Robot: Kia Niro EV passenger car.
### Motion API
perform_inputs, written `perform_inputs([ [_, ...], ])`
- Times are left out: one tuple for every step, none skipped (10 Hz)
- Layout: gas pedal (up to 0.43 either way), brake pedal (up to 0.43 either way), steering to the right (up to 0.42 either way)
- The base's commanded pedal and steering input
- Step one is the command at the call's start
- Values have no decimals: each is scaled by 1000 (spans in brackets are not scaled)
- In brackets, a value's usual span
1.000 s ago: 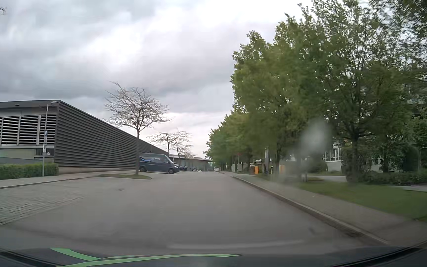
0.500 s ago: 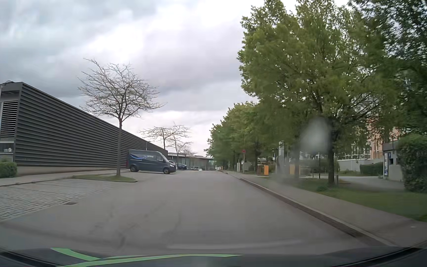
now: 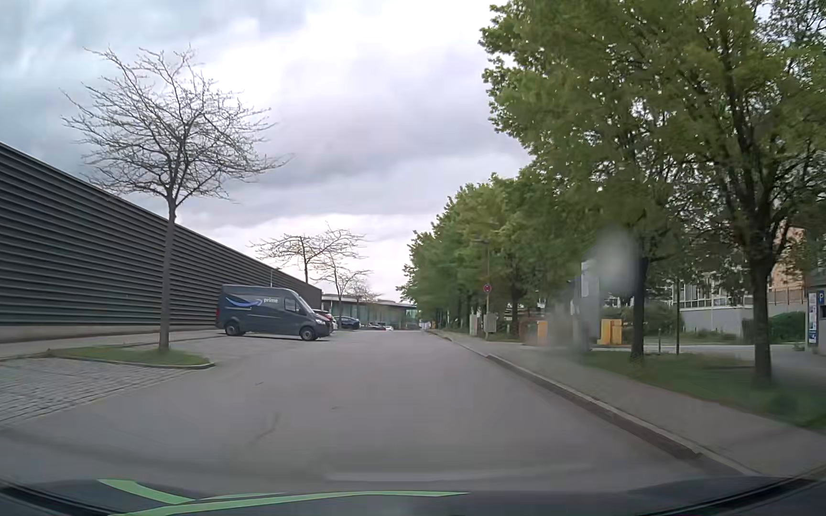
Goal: Follow the waypoints while adhering to traffic rules and regulations
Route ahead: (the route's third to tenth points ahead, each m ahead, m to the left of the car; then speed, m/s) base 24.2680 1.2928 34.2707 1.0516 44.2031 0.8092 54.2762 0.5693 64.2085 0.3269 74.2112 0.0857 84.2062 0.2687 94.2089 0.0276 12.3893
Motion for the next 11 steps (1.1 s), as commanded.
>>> perform_inputs([
  [248,0,-2],
  [248,0,-2],
  [248,0,-2],
  [248,0,-2],
  [248,0,-2],
  [248,0,-2],
  [240,0,-1],
  [240,0,-1],
  [240,0,-1],
  [240,0,-1],
  [240,0,-1],
])
